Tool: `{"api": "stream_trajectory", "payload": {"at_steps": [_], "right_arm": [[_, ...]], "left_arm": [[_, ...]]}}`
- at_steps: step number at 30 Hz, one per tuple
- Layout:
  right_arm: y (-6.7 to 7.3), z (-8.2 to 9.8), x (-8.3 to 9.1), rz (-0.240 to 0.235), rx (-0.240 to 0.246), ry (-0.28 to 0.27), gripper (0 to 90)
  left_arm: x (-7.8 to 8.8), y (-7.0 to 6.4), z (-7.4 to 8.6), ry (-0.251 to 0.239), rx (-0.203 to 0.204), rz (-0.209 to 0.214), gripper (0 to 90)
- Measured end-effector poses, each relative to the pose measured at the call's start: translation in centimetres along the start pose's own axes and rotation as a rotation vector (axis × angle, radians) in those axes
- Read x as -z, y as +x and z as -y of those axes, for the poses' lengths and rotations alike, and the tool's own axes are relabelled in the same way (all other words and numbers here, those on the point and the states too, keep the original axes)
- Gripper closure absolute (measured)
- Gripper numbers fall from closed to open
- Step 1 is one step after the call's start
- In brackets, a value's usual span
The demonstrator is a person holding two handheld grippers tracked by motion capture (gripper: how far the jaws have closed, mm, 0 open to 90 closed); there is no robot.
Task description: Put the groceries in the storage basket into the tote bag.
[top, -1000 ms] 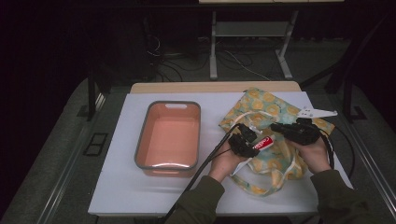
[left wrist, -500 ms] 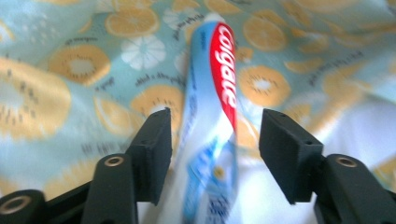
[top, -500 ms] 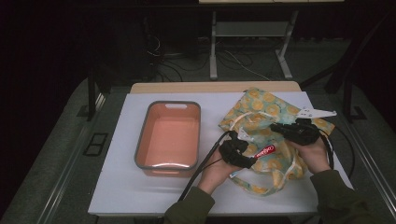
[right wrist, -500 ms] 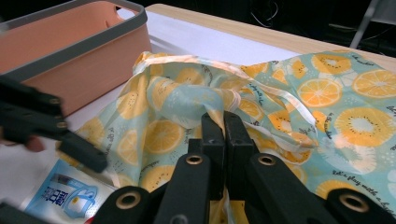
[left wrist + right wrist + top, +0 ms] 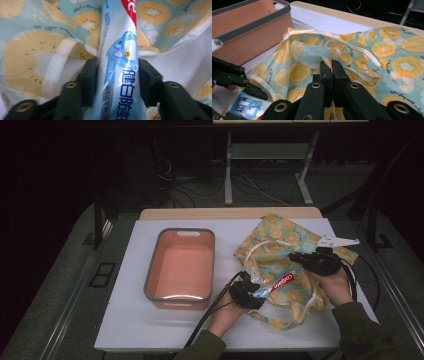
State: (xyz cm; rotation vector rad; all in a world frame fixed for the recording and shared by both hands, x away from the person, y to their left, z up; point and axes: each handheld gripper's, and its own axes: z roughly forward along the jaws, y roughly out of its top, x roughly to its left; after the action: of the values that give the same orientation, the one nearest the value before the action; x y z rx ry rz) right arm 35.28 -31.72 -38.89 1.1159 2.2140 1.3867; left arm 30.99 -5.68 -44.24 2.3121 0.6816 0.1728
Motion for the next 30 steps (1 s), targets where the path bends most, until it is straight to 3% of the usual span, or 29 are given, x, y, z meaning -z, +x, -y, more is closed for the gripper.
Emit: {"api": "stream_trajectory", "payload": {"at_steps": [5, 11, 20, 22, 27, 30], "right_arm": [[0.1, 0.0, 0.0, -0.003, 0.002, 0.000, 88.7], [0.1, 0.0, 0.0, -0.004, 0.002, -0.001, 88.7], [0.2, 0.0, 0.1, -0.011, 0.003, -0.004, 88.7], [0.2, 0.0, 0.1, -0.011, 0.003, -0.005, 88.7], [0.1, 0.0, 0.2, -0.014, 0.004, -0.007, 88.7], [0.1, 0.0, 0.2, -0.014, 0.001, -0.008, 88.7]], "left_arm": [[0.5, 0.1, -0.6, -0.036, 0.032, 0.011, 68.9], [-0.1, 0.4, -2.8, -0.058, 0.041, -0.003, 71.5], [-3.5, 1.0, -6.6, -0.073, 0.072, -0.024, 71.0], [-4.2, 1.0, -7.0, -0.083, 0.096, -0.013, 70.7], [-5.6, 0.8, -7.3, -0.084, 0.097, -0.009, 69.0], [-4.6, 1.0, -6.7, -0.116, 0.098, -0.009, 66.9]]}}
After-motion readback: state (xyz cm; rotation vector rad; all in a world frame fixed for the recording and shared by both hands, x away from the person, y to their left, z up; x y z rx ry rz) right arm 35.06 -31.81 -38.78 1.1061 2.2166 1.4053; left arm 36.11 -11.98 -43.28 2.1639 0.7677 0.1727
